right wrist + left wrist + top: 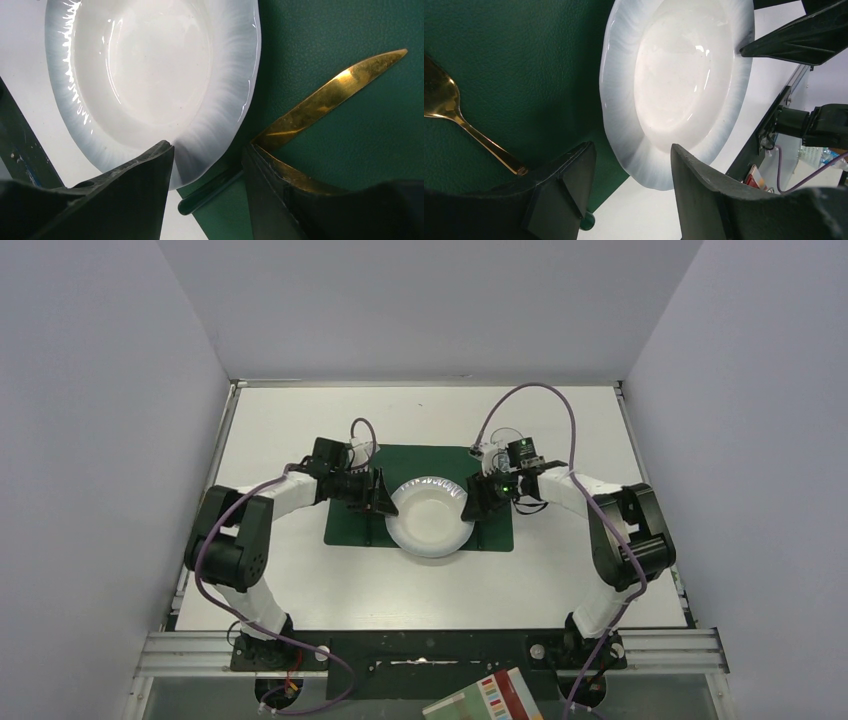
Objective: Set the dinner table for one person
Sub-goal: Adjust the plate on the napkin.
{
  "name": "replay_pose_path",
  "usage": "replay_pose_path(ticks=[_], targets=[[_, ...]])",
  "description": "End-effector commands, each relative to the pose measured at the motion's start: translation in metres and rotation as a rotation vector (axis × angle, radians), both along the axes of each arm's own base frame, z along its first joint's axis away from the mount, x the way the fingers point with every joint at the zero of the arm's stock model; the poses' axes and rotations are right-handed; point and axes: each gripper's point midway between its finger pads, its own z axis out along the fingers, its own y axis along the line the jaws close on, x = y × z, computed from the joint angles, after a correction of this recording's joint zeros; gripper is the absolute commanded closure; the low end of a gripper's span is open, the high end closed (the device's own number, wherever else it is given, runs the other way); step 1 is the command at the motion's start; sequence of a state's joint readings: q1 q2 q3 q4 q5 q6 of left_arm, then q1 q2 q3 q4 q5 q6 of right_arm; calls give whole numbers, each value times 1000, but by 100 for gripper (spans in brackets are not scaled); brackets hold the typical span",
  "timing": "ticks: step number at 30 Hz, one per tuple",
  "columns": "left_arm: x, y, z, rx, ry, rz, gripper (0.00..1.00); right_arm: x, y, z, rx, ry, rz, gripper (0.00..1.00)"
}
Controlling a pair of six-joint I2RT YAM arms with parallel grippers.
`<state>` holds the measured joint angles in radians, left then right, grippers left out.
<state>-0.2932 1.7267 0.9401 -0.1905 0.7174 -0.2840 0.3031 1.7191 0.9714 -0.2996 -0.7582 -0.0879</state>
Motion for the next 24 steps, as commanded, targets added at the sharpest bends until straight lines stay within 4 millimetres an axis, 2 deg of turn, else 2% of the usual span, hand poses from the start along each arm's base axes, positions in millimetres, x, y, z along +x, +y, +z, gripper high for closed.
replay_pose_path(ticks=[1, 3, 6, 7, 11, 19, 24], targets=[[2, -3, -1, -12, -19, -27, 45, 15, 12, 13, 39, -46, 17, 48], [3, -3, -4, -9, -17, -27, 47, 15, 13, 13, 40, -46, 21, 54], [4, -5, -4, -12, -17, -28, 55, 14, 15, 11, 41, -37, 28, 72], [5, -5, -4, -11, -18, -29, 57, 14, 16, 11, 41, -33, 30, 76], [7, -8, -4, -17, -5, -37, 60, 14, 19, 8, 40, -20, 39, 97], [18, -9, 5, -27, -23, -46, 77, 13, 23, 4, 38, 1, 51, 100], [26, -5, 5, -23, -14, -38, 81, 14, 23, -1, 32, 12, 53, 100]])
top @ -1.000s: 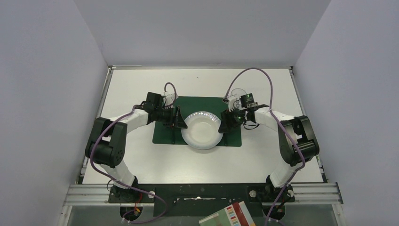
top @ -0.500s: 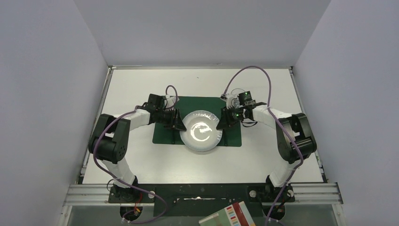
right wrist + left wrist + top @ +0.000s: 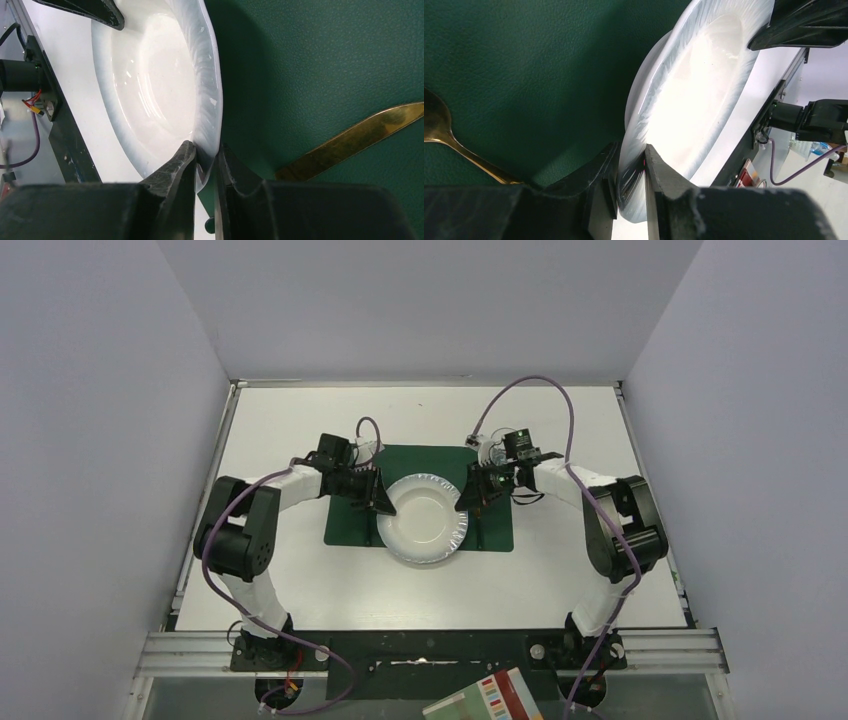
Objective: Set the dinner table for one person
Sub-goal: Adjust the plate on the napkin.
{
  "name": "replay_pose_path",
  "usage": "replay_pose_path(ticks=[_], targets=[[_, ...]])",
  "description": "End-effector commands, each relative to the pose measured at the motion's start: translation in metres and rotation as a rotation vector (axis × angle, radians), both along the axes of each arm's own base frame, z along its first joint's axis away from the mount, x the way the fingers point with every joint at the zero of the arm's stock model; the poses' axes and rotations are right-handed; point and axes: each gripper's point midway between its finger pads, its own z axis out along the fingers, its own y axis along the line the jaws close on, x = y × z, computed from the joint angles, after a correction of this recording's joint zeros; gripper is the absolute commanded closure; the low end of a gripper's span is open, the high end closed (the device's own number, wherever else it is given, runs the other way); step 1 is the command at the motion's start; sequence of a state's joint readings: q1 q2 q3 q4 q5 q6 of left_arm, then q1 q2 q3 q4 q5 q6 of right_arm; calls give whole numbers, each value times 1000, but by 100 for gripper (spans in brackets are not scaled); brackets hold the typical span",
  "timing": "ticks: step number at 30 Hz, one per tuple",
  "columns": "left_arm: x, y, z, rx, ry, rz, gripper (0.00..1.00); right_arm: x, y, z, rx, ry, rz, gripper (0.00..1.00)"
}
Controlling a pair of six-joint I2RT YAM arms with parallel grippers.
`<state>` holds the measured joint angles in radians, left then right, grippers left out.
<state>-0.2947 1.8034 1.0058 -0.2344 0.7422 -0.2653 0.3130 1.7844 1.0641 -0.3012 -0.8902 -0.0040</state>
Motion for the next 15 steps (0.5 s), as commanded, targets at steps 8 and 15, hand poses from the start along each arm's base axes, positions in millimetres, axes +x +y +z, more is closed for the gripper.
replay_pose_path(ticks=[8, 15], targets=[[26, 0, 13, -29, -49, -4, 81, 11, -4, -22, -101, -60, 25, 100], [25, 2, 13, -30, -50, 0, 81, 14, -1, -24, -97, -63, 23, 98]])
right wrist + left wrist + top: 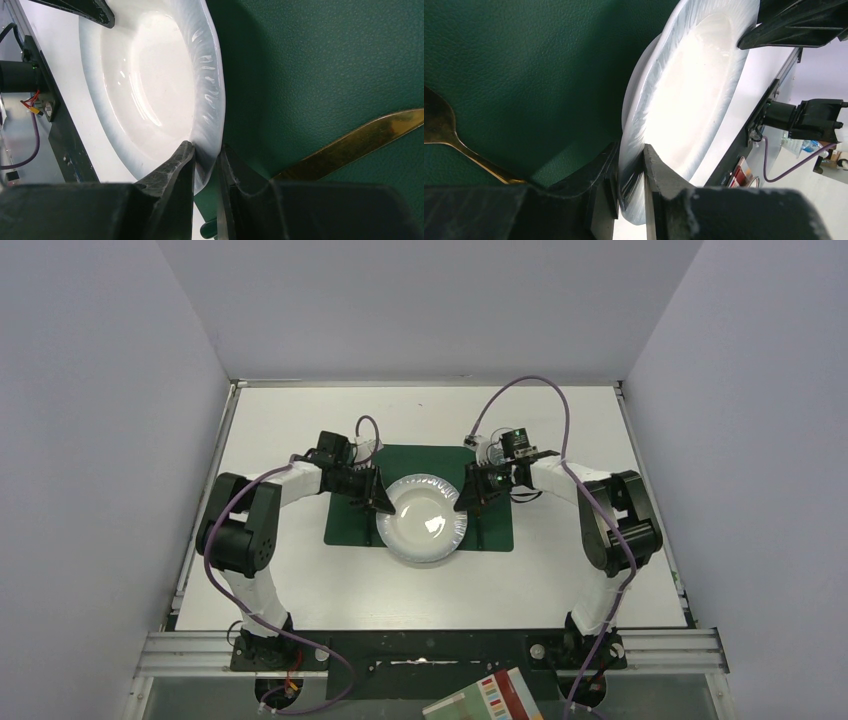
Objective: Set the dinner table for one person
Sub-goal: Adjust the plate on the napkin.
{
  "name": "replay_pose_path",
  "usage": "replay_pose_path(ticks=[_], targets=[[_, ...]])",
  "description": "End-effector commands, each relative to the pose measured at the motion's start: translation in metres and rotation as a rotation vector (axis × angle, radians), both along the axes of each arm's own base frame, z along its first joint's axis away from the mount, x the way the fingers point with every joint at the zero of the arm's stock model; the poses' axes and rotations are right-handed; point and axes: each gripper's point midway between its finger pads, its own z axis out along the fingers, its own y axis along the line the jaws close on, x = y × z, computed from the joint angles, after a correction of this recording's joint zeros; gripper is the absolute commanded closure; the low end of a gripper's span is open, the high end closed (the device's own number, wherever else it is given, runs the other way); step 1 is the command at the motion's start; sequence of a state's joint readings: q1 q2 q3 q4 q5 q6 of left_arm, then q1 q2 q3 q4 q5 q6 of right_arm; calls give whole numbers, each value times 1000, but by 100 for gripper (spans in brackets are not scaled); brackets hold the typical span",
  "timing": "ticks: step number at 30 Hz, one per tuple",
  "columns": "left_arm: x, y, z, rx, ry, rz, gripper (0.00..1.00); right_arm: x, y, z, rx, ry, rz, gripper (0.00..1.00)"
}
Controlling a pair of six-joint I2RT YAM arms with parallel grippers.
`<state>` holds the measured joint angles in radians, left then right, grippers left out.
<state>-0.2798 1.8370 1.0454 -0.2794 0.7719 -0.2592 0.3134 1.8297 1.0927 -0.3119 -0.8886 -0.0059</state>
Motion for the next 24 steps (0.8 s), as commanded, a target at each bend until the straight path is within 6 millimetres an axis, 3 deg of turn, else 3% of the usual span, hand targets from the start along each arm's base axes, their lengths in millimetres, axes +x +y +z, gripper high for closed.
replay_pose_path(ticks=[1, 10, 17, 24], targets=[[22, 1, 13, -17, -91, 5, 81, 12, -3, -14, -85, -97, 21, 98], [23, 6, 12, -19, -88, 18, 81, 23, 1, -9, -89, -131, 22, 98], [21, 5, 13, -24, -91, 15, 81, 37, 4, -5, -102, -158, 18, 90], [19, 7, 11, -23, -85, 17, 63, 51, 0, -5, -161, -195, 19, 67]])
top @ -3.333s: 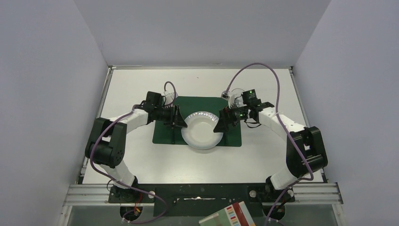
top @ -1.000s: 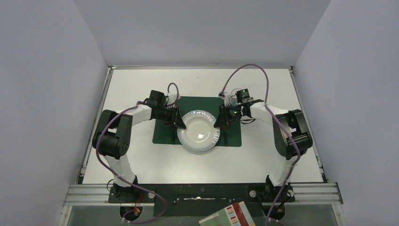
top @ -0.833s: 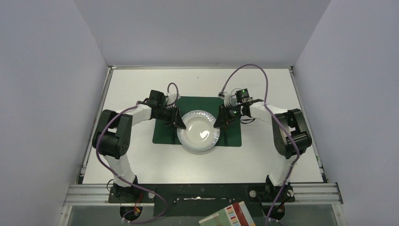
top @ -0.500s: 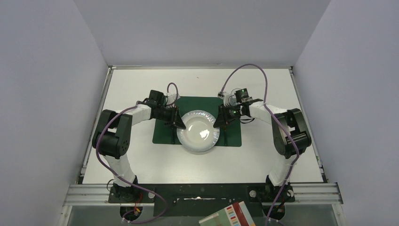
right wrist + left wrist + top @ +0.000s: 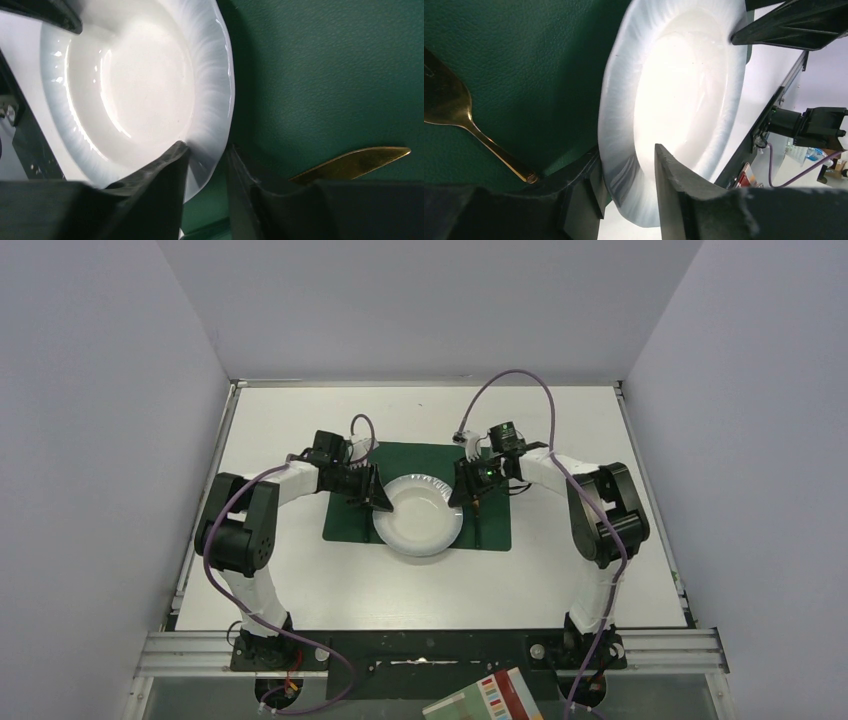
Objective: Set the dinner table for one person
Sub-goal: Adjust the plate on the napkin.
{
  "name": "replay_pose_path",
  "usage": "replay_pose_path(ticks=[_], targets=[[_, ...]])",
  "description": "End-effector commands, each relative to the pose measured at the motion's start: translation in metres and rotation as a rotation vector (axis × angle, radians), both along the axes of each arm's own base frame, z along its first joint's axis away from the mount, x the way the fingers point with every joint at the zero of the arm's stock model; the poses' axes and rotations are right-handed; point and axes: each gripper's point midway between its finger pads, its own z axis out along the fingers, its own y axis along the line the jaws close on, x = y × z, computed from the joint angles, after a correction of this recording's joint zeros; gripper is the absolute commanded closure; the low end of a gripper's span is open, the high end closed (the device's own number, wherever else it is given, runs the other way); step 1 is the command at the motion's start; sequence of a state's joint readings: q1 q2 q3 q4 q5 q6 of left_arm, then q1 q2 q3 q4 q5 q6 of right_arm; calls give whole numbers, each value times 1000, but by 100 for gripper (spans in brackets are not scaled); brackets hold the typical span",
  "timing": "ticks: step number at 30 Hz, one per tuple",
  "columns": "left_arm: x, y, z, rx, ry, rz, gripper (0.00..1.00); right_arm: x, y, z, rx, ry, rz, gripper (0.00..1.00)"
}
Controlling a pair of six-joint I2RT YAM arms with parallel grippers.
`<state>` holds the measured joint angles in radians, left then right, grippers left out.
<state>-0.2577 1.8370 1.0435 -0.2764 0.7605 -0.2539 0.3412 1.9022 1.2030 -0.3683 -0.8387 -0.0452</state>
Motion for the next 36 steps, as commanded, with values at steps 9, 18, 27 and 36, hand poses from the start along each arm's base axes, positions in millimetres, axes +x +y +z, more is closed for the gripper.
replay_pose_path(ticks=[9, 18, 27, 36], targets=[[16, -3, 14, -38, -72, -9, 30, 62, -11, 46, -158, -349, -38, 40], [45, 4, 68, 23, -251, -22, 13, 84, -11, 131, -124, -569, -79, 37], [114, 113, 110, 403, -613, 263, 15, 55, -52, 137, -290, -636, -81, 100], [95, 127, 27, 453, -529, 158, 100, -31, -97, 21, -463, -417, 155, 100]])
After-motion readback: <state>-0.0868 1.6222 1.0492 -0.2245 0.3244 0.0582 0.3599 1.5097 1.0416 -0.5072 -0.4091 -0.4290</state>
